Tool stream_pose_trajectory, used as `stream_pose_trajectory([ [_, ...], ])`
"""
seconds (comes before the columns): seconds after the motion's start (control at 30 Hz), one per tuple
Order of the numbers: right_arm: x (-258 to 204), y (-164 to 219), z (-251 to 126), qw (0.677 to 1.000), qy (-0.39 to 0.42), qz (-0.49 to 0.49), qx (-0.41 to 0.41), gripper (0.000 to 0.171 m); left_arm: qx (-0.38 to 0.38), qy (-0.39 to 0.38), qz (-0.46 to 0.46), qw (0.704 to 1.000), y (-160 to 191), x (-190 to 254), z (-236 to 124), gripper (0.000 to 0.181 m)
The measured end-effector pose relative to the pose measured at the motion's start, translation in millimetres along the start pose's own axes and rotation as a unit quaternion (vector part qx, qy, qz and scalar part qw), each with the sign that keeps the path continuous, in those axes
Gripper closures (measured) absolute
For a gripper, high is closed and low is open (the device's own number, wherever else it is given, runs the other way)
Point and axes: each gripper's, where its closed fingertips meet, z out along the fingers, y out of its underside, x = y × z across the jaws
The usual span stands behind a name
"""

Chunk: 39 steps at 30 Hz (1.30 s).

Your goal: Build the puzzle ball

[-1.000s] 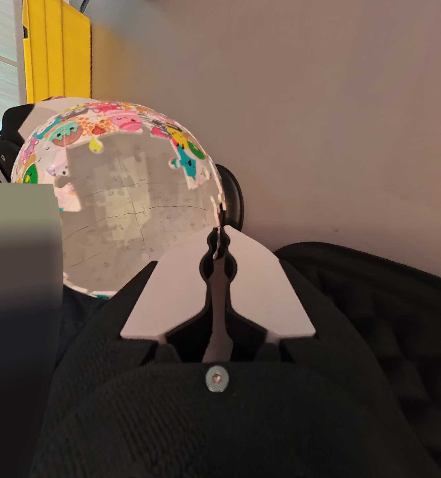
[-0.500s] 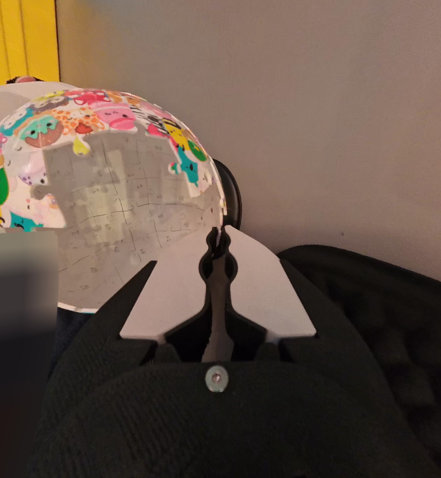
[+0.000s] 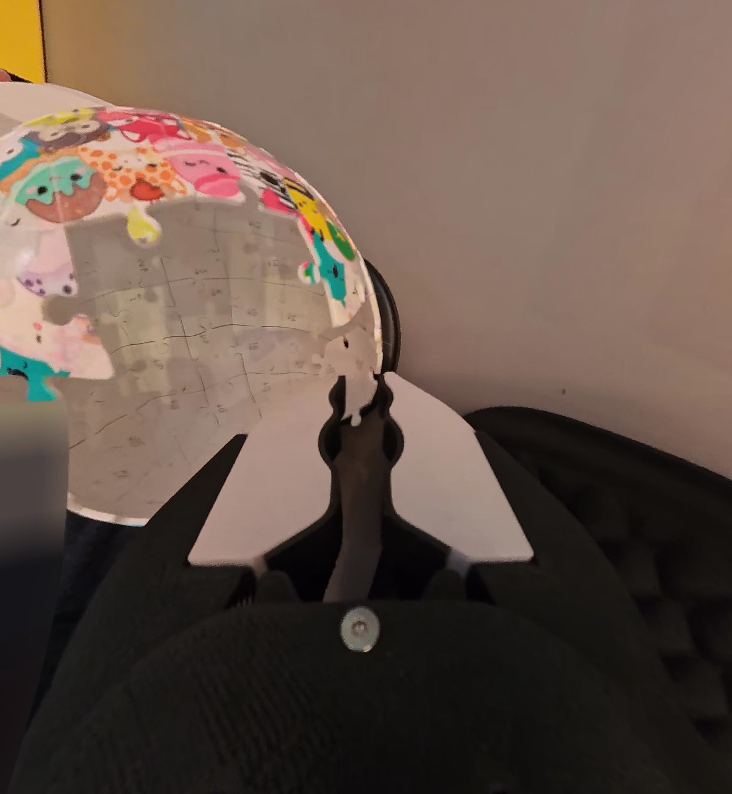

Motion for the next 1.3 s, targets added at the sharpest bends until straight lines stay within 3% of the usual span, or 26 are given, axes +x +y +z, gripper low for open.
stream_pose_trajectory([
  [0.37,6.2,-9.3,-16.5,0.998,0.032,-0.044,0.04,0.146,0.002,-0.001,0.002,1.0,-2.1,-0.7,0.2,0.065],
  [0.5,-2.4,-27.5,-20.5,0.99,-0.022,-0.092,0.107,0.143,0.002,-0.002,0.005,1.0,-2.9,-0.8,0.0,0.065],
  [0.77,6.5,-29.4,-9.8,0.991,-0.042,-0.095,0.085,0.157,0.005,-0.001,0.006,1.0,-4.2,-1.1,-0.1,0.066],
  [1.3,4.7,-24.4,1.4,0.996,-0.063,-0.066,0.001,0.164,0.012,0.0,0.001,1.0,-5.4,-1.4,-0.5,0.066],
])
